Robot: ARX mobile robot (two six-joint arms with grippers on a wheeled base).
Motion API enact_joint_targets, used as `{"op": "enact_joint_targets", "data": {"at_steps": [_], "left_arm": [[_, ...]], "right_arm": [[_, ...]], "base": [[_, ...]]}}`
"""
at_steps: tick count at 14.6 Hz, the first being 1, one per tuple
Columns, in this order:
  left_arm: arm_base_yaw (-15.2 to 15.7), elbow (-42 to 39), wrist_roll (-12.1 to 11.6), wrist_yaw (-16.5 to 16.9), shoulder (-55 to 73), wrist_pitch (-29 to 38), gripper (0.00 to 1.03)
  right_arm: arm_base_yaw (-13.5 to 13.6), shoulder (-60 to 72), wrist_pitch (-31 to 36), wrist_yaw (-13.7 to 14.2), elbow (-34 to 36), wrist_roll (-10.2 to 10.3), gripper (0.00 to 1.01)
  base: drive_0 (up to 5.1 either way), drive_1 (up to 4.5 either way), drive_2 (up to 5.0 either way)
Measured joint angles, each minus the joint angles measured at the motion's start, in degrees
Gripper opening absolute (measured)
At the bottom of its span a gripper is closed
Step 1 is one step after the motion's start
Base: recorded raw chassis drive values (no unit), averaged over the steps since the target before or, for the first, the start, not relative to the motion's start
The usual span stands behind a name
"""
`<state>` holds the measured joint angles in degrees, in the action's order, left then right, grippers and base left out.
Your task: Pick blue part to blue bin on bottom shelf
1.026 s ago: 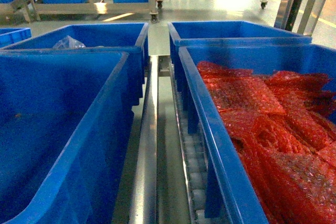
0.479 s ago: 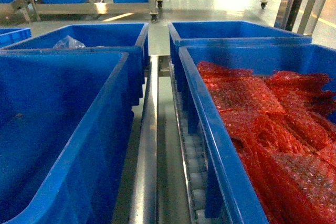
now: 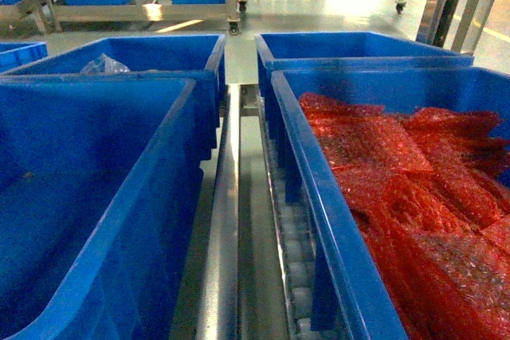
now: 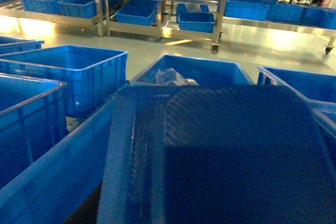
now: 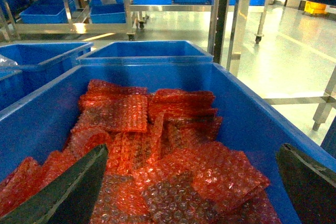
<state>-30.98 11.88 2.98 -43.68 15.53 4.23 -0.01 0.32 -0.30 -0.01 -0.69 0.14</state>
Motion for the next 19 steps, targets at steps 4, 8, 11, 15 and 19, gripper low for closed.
{"op": "enact_joint_targets", "data": {"at_steps": [4, 8, 11, 15, 19], "left_arm": [[-0.48, -0.11, -4.17, 2.32, 0.59, 2.08, 0.43], [10.93, 5.18, 2.82, 26.08, 32.09, 23.87, 0.43], [13.38, 9.97, 4.04, 29.48, 51.93, 32.2, 0.61], [13.35, 9.79, 4.04, 29.33, 51.49, 32.52, 0.97], [17.38, 1.46, -1.46, 29.88, 47.01, 44.3, 0.61]], "right_arm": [[0.0, 0.0, 0.0, 0.02, 0.02, 0.0, 0.98], [0.0, 0.0, 0.02, 0.02, 0.02, 0.0, 0.98], [0.0, 0.0, 0.0, 0.02, 0.02, 0.0, 0.98], [0.0, 0.0, 0.0, 0.02, 0.02, 0.0, 0.98], [0.0, 0.0, 0.04, 0.02, 0.02, 0.0, 0.98]], "base": [[0.0, 0.0, 0.0], [0.0, 0.0, 0.0], [0.0, 0.0, 0.0], [0.0, 0.0, 0.0], [0.0, 0.0, 0.0]]}}
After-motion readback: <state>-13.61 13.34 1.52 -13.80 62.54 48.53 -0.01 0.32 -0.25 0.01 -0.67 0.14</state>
